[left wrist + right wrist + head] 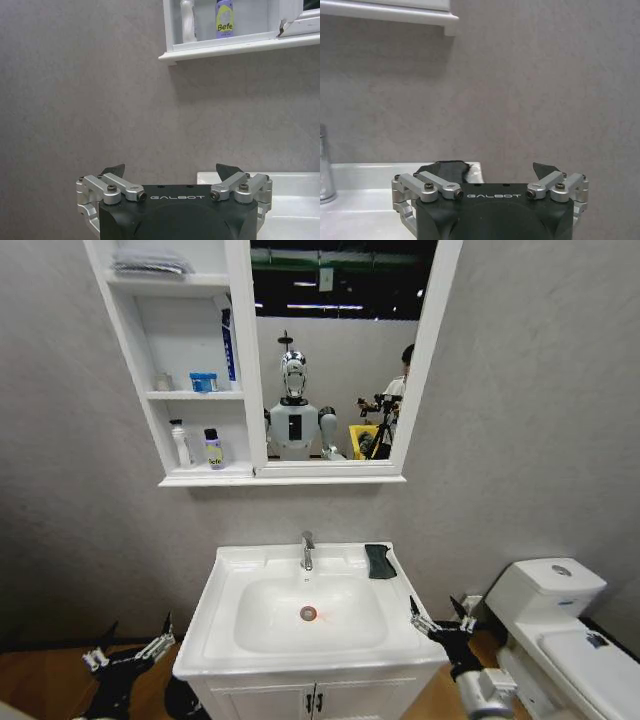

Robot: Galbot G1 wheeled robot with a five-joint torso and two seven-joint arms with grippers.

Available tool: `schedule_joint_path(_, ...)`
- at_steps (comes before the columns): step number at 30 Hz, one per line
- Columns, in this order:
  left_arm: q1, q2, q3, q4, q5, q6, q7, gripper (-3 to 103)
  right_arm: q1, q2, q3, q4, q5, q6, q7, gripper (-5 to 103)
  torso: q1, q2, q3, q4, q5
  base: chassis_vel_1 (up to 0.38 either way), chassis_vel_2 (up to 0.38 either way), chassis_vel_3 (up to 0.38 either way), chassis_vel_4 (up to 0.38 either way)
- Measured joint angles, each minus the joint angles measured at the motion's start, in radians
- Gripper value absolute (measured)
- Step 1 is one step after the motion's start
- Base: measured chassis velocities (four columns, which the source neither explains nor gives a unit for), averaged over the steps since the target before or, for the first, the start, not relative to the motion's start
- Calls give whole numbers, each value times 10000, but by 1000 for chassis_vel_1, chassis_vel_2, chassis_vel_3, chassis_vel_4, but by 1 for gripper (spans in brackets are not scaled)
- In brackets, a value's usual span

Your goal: Move facial cleanser and shampoo from washbasin to cabinet, then wipe washbasin with towel.

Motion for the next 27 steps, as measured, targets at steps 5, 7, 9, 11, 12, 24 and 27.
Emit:
schedule_joint_path(5, 0, 1, 0, 2, 0, 2, 0, 100, 897, -420, -18, -822, 81, -273, 407, 100, 2, -1, 0, -5, -3, 0, 0, 0, 0)
schedule_joint_path(7, 0, 1, 0, 1, 0, 2, -1, 100, 1230, -571, -156, -1059, 90, -483, 438, 100, 3, -1, 1, -4, -1, 0, 0, 0, 0)
schedule_joint_path(9, 0, 1, 2, 1, 0, 2, 0, 100, 2181, -835, -515, -1793, 70, -762, 438, 100, 4, -2, 1, -4, -2, 0, 0, 0, 0)
schedule_joint_path(11, 0, 1, 2, 1, 0, 1, 0, 100, 2791, -917, -729, -2261, 48, -889, 397, 100, 5, -1, 1, -3, -3, 0, 0, 0, 0)
schedule_joint_path(12, 0, 1, 0, 2, -1, 2, -1, 100, 3361, -991, -945, -2860, 52, -967, 329, 100, 4, -1, 1, -1, -6, 0, 0, 0, 0)
schedule_joint_path(24, 0, 1, 1, 2, -1, 2, 0, 100, 7092, -836, -2607, -7291, -321, -926, 415, 100, 6, -3, 2, 1, -6, 0, 0, 0, 0)
schedule_joint_path(27, 0, 2, 1, 2, -1, 2, 0, 100, 7572, -766, -2839, -7908, -498, -817, 433, 100, 7, -2, 2, 0, -5, 0, 0, 0, 0)
